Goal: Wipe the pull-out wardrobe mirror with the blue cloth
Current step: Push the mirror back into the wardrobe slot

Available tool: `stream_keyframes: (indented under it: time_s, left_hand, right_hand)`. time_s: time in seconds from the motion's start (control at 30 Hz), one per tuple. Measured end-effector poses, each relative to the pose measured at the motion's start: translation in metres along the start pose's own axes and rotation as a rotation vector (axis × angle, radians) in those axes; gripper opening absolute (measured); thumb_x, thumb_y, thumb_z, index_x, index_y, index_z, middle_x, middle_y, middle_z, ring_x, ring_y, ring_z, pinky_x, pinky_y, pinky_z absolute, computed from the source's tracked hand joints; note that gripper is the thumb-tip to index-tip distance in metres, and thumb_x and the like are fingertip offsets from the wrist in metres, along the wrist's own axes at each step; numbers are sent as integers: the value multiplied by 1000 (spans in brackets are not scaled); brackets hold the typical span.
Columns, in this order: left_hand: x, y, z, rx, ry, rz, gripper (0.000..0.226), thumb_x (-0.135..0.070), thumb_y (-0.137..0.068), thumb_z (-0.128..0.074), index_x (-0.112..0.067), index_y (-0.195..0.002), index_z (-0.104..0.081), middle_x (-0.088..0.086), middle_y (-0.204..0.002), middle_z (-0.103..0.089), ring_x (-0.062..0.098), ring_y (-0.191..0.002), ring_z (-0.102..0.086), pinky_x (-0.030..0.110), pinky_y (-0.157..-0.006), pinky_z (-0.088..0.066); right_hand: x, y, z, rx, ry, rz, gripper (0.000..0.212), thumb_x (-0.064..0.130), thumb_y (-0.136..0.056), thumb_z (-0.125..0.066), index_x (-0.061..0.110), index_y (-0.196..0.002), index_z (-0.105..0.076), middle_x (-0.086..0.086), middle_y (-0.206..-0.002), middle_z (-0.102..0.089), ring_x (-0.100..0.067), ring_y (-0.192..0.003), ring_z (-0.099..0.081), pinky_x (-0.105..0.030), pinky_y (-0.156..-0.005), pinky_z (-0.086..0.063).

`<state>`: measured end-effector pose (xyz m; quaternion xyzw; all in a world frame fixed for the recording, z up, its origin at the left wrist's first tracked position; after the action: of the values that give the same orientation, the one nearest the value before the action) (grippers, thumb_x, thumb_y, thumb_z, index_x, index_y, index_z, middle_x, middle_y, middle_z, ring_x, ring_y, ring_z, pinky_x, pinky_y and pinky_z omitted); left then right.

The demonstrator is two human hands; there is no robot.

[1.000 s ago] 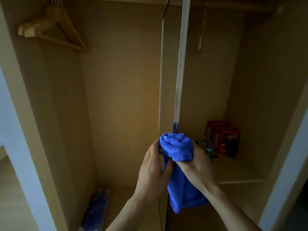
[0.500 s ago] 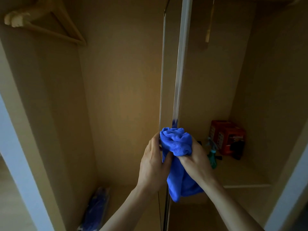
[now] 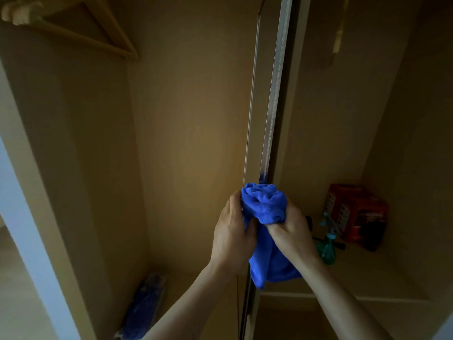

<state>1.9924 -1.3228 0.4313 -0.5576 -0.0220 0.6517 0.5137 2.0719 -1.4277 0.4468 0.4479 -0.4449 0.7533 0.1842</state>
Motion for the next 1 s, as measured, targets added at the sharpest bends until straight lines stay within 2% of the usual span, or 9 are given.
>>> stream_keyframes:
  time_s: [0.13, 0.23, 0.4, 0.53, 0.63, 0.73, 0.87, 0.97, 1.0]
  left_hand:
    - [6, -9, -5, -25, 6, 19, 50, -10, -92, -59, -25, -137, -44, -17, -115, -60, 2, -103, -58, 24, -86, -52]
    - [10, -17, -7, -31, 2, 38, 48, -6, -91, -58, -25, -133, -45, -14, -111, -60, 4, -98, -59, 27, -81, -54]
    - [17, -29, -11, -43, -7, 69, 42, -3, -90, -56, -21, -127, -47, -9, -108, -62, 7, -93, -60, 36, -79, -55]
    - [22, -37, -16, -56, 6, 97, 45, -2, -90, -56, -22, -129, -46, -8, -108, -63, 10, -93, -61, 41, -80, -55]
    - [23, -38, -17, -67, 21, 88, 53, -1, -89, -57, -24, -135, -45, -11, -113, -62, 7, -98, -61, 38, -84, -56]
    - [25, -37, -17, -70, 23, 86, 55, -1, -90, -57, -26, -137, -43, -13, -114, -62, 6, -99, -62, 38, -84, -56]
    - [30, -33, -18, -29, 51, 99, 47, -10, -96, -56, -28, -137, -43, -15, -114, -64, 5, -98, -64, 40, -83, -57]
    - [31, -27, -17, 0, 72, 97, 48, -17, -99, -58, -28, -142, -41, -19, -119, -63, 1, -105, -63, 33, -86, -57]
    - [31, -24, -17, 7, 76, 91, 49, -19, -99, -59, -29, -143, -41, -20, -119, -63, 0, -106, -62, 30, -86, -57]
  right_hand:
    - [0, -11, -2, 17, -13, 51, 30, 8, -98, -61, 33, -114, -69, 18, -110, -74, -1, -108, -68, -10, -85, -50]
    - [-3, -19, -4, 30, -1, 57, 32, 16, -97, -61, 43, -113, -68, 21, -111, -73, 3, -108, -67, -10, -86, -50]
    - [-15, -33, -6, 33, -4, 29, 28, 19, -98, -63, 37, -119, -67, 19, -113, -73, 1, -109, -67, -27, -94, -54]
    - [-16, -42, -5, 0, 15, 51, 29, 19, -96, -65, 44, -111, -67, 21, -107, -73, 3, -103, -68, -26, -91, -56]
    - [-19, -44, -5, 6, 18, 54, 23, 33, -92, -62, 48, -107, -67, 20, -104, -74, 2, -101, -69, -29, -89, -57]
    - [-24, -46, -5, 2, 33, 35, 22, 41, -89, -60, 39, -109, -69, 17, -102, -75, -1, -99, -70, -36, -88, -58]
    - [-21, -47, -12, 55, -35, 43, 21, 52, -88, -60, 42, -103, -71, 14, -99, -75, 2, -98, -69, -21, -83, -55]
    - [-23, -43, -11, 87, -54, 33, 20, 29, -92, -63, 17, -106, -71, 1, -92, -72, -9, -98, -70, -13, -82, -52]
    - [-22, -40, -9, 97, -43, 38, 21, 27, -92, -64, 19, -111, -70, 6, -98, -74, -10, -104, -69, -11, -84, -51]
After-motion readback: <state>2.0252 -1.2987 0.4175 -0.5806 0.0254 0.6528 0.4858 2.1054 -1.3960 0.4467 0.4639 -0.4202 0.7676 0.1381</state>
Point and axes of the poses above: each hand's wrist, its own y-axis away from the middle knuckle, its own z-axis out of the back of the hand, x = y × z, the point moved 9 cm from there along -y, towards the middle knuckle
